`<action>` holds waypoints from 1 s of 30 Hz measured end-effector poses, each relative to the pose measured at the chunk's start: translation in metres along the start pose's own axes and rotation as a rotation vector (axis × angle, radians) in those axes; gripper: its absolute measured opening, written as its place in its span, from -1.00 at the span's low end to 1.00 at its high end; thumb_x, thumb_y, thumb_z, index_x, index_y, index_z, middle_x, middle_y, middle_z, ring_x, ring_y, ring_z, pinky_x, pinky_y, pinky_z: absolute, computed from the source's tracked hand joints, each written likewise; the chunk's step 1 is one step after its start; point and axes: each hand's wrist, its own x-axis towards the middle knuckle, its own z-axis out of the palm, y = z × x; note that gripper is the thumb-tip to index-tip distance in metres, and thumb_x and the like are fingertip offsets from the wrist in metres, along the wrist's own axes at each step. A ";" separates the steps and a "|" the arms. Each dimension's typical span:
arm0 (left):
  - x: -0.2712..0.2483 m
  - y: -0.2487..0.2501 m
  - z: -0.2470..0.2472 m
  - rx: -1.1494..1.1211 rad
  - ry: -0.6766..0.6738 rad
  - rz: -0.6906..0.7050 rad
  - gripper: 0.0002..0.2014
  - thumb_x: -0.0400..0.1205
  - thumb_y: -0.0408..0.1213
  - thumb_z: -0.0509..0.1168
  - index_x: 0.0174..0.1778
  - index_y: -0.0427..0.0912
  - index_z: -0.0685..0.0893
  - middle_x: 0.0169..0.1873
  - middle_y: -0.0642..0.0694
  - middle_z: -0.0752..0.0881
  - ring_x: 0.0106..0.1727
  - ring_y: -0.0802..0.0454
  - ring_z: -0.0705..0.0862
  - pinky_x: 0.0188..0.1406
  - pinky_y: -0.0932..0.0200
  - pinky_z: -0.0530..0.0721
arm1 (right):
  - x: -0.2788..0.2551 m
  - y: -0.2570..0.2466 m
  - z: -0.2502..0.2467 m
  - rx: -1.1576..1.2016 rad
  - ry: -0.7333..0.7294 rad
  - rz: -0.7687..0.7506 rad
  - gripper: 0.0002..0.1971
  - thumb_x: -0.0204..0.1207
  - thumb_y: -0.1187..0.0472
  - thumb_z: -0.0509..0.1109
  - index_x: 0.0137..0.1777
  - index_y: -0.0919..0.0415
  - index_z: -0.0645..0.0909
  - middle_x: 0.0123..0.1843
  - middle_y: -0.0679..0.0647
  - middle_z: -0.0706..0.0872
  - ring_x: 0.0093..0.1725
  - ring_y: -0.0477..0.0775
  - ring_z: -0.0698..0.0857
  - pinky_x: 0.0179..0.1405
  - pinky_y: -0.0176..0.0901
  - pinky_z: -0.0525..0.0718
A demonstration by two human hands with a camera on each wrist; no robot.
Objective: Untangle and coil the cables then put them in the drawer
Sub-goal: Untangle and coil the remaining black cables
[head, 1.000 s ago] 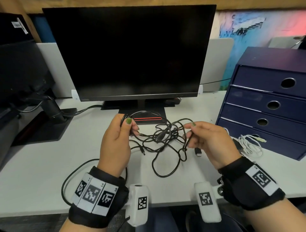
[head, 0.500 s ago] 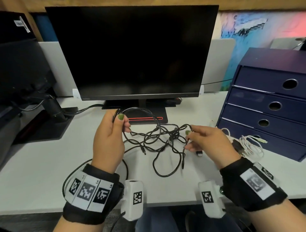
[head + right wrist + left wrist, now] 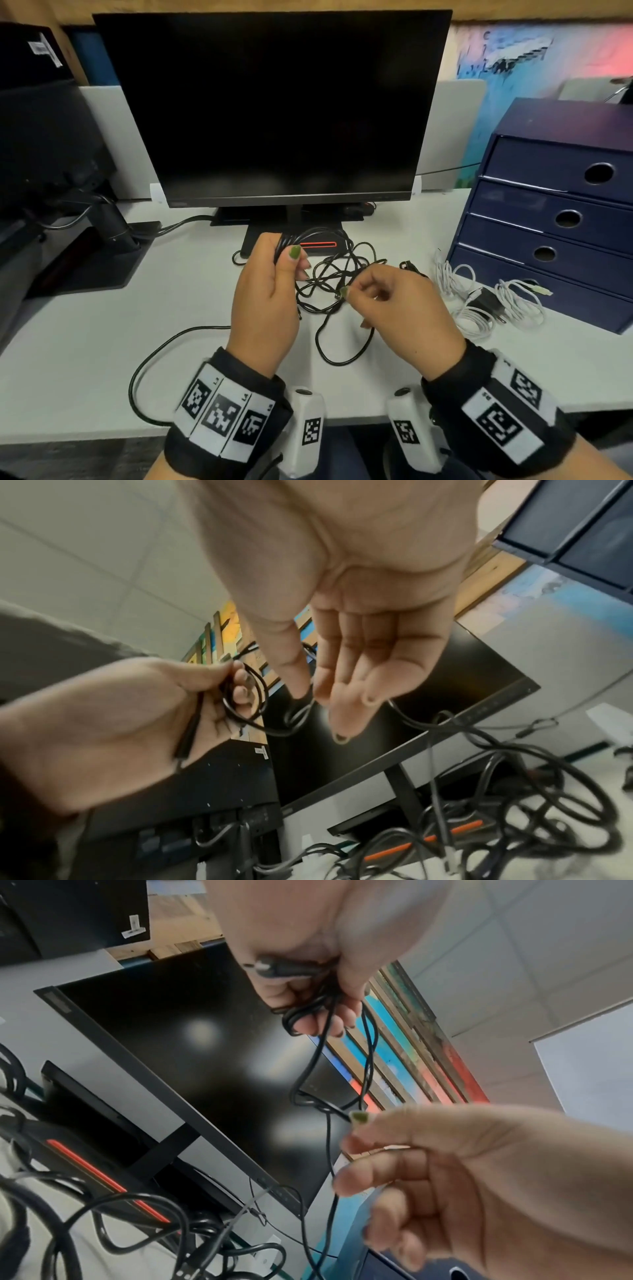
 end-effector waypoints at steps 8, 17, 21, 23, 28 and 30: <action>-0.002 0.001 0.003 -0.171 -0.096 -0.042 -0.78 0.70 -0.19 0.06 -0.14 -0.14 0.56 -0.29 0.05 0.69 -0.26 0.15 0.69 -0.17 0.31 0.65 | 0.001 0.002 0.007 0.117 -0.007 0.007 -0.82 0.45 -0.09 0.45 -0.19 -0.01 0.72 -0.29 -0.07 0.79 -0.23 -0.10 0.76 -0.09 -0.06 0.74; -0.006 0.002 0.005 -0.318 -0.261 -0.115 -0.77 0.73 -0.22 0.06 -0.18 -0.15 0.56 -0.38 0.07 0.62 -0.38 0.12 0.56 -0.32 0.34 0.55 | 0.011 -0.004 0.009 0.371 -0.070 0.230 -0.70 0.59 0.08 0.38 -0.29 0.25 0.73 -0.35 0.16 0.81 -0.42 0.13 0.80 -0.41 -0.24 0.67; -0.007 0.001 0.005 -0.351 -0.317 -0.134 -0.75 0.69 -0.17 0.07 -0.15 -0.22 0.56 -0.38 0.01 0.61 -0.37 0.06 0.55 -0.24 0.22 0.57 | 0.011 -0.007 0.005 0.386 -0.036 0.233 -0.65 0.59 0.13 0.37 -0.34 0.36 0.68 -0.55 0.17 0.71 -0.63 0.11 0.66 -0.56 -0.25 0.62; -0.008 0.001 0.006 -0.365 -0.323 -0.136 -0.75 0.69 -0.18 0.07 -0.15 -0.24 0.56 -0.37 0.02 0.61 -0.38 0.06 0.55 -0.25 0.23 0.58 | 0.014 -0.006 0.004 0.380 0.012 0.220 -0.77 0.59 0.15 0.38 -0.16 0.32 0.72 -0.52 0.12 0.72 -0.65 0.09 0.64 -0.55 -0.22 0.62; -0.010 0.004 0.008 -0.414 -0.380 -0.160 -0.78 0.67 -0.20 0.08 -0.17 -0.23 0.54 -0.38 0.07 0.61 -0.41 0.09 0.53 -0.28 0.30 0.57 | 0.018 -0.003 0.004 0.377 0.023 0.220 -0.74 0.59 0.14 0.37 0.18 0.27 0.69 -0.58 0.06 0.69 -0.73 0.01 0.56 -0.65 -0.34 0.53; -0.009 0.004 0.008 -0.385 -0.369 -0.158 -0.77 0.67 -0.20 0.09 -0.17 -0.22 0.55 -0.39 0.05 0.62 -0.41 0.10 0.54 -0.28 0.30 0.57 | 0.018 -0.004 0.003 0.399 0.024 0.214 -0.82 0.57 0.17 0.40 0.03 0.26 0.72 -0.60 0.05 0.64 -0.72 0.00 0.51 -0.63 -0.34 0.50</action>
